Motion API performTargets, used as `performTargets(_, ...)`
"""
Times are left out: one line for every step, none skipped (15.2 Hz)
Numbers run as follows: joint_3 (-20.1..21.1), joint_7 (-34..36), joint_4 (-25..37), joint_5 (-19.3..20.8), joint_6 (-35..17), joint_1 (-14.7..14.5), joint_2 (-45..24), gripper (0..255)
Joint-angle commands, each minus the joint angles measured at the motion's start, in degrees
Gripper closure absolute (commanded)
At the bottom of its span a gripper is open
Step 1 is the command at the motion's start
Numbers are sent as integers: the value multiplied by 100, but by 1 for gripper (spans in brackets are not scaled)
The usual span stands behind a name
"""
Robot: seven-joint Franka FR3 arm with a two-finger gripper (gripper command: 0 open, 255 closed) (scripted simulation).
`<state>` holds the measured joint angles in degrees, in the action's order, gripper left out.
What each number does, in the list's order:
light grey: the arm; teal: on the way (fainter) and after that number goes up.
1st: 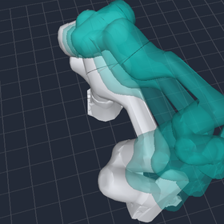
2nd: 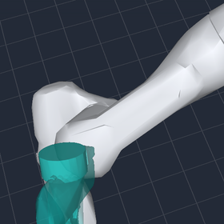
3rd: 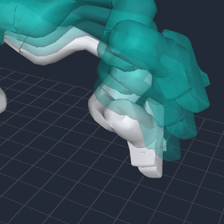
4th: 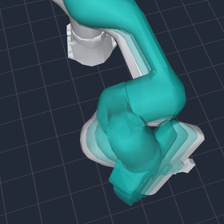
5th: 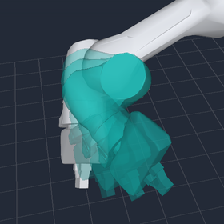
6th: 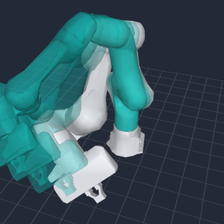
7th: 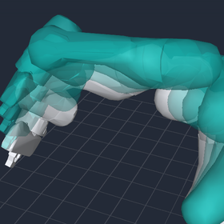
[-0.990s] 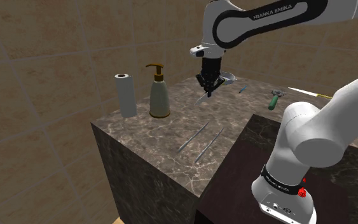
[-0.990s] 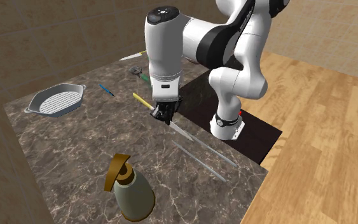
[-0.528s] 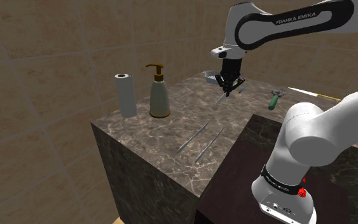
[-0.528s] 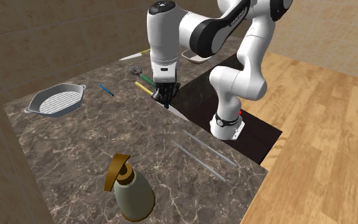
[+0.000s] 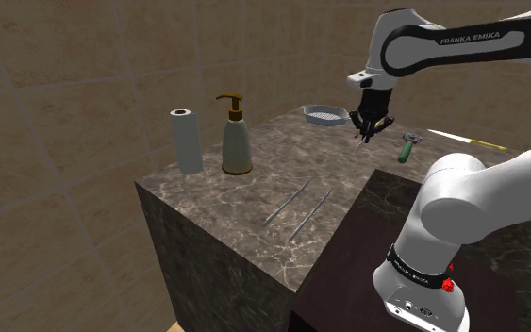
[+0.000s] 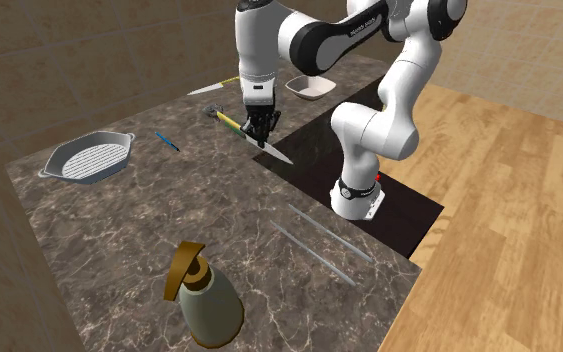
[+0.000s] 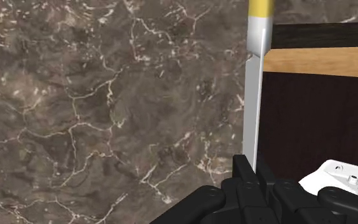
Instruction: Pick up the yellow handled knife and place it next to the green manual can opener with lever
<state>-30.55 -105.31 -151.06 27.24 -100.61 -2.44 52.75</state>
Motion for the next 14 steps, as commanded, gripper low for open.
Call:
performTargets(-165,-310,103,171,200,180,159,255)
performTargets(-270,-454,123,270,243,269,217,255)
performTargets(-378,-599,149,370,283,353,268,255)
performTargets(-488,-744,183,469,319,432,311,255)
performTargets(-600,-890,223,568,353,506,347,255)
performTargets(-714,-1036,270,665,383,576,375,255)
performTargets(-830,-1182,324,761,409,641,396,255)
performTargets(-948,-1327,385,856,433,698,411,255)
performTargets(-1067,-1473,452,948,452,752,418,255)
performTargets(-1188,-1617,526,1039,469,797,420,255)
performTargets(-1310,-1761,606,1127,484,837,415,255)
performTargets(-1434,-1903,692,1214,496,869,406,255)
performTargets(-1559,-2046,784,1296,504,895,391,255)
performTargets(-1685,-2187,882,1377,511,914,372,255)
